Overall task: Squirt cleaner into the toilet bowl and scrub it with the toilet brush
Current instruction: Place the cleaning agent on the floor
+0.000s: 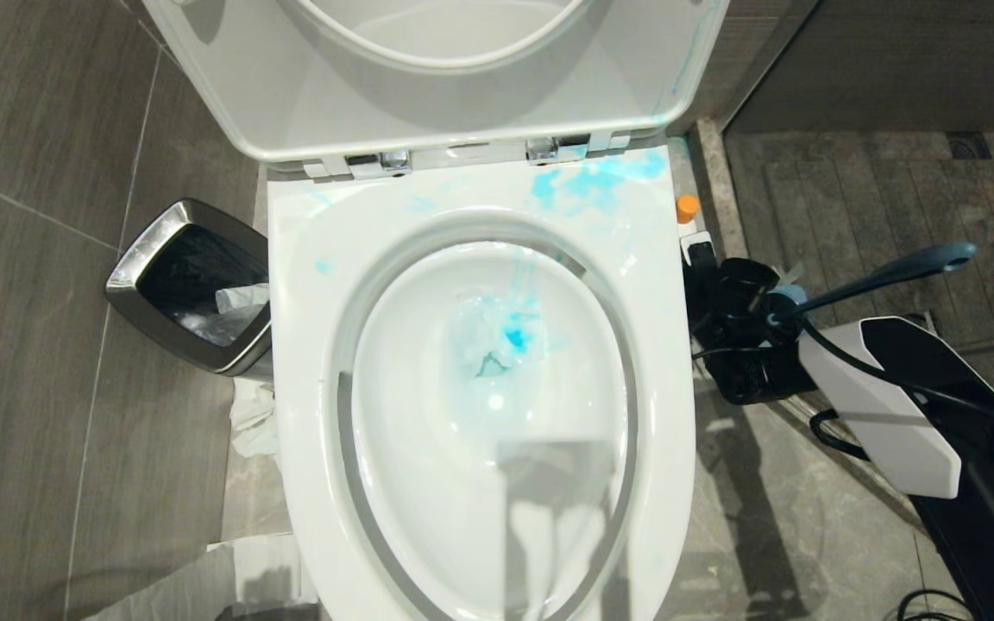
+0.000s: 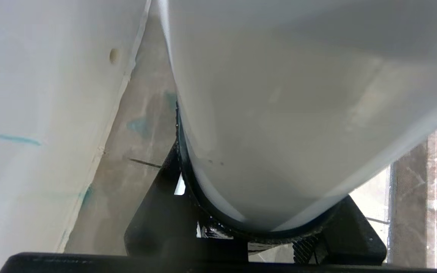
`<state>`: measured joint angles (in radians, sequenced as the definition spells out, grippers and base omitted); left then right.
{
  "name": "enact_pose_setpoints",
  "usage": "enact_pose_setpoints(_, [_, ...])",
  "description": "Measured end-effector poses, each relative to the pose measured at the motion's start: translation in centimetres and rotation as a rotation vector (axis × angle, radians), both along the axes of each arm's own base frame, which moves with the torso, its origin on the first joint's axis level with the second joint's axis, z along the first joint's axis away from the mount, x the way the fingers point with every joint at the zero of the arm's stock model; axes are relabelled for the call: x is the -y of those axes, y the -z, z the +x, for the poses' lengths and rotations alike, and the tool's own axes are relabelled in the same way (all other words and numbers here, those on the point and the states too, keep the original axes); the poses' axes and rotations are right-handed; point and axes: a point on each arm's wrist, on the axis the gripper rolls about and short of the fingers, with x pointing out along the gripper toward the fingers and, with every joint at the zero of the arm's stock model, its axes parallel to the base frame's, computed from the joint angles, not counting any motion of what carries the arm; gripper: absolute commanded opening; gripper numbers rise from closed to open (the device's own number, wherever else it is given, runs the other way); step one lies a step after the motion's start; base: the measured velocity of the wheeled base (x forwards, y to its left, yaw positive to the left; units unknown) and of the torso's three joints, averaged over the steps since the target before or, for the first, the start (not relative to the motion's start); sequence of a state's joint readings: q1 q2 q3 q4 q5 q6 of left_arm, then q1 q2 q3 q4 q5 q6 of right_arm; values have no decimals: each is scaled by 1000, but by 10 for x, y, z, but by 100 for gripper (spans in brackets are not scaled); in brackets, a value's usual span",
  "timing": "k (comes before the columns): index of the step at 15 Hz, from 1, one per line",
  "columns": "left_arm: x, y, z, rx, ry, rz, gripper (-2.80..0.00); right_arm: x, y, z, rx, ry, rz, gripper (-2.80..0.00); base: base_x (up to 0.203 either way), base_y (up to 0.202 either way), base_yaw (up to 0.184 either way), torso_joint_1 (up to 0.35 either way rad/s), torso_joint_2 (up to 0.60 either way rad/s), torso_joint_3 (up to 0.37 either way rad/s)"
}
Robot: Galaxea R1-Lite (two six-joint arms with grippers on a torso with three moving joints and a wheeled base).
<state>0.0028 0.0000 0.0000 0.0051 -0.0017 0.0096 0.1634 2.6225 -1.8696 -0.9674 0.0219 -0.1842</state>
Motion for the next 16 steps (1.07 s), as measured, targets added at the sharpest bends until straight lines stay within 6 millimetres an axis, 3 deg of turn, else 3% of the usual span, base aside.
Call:
enact_pose_setpoints(3, [0, 0, 0, 0, 0, 0, -280, 2, -7, -1, 6, 4, 0, -280, 0, 0, 0, 0, 0, 0])
enact_pose_setpoints(4, [0, 0, 0, 0, 0, -1, -280, 2, -10, -1, 9, 5, 0, 0, 0, 0, 0, 0, 0, 0])
enact_pose_setpoints(12, [0, 0, 0, -1, 0, 0, -280, 3, -28, -6, 29, 8, 6, 0, 0, 0, 0, 0, 0, 0])
enact_pose_setpoints(16, [0, 0, 0, 0, 0, 0, -280, 4, -20, -18, -41, 7, -6, 0, 0, 0, 0, 0, 0, 0])
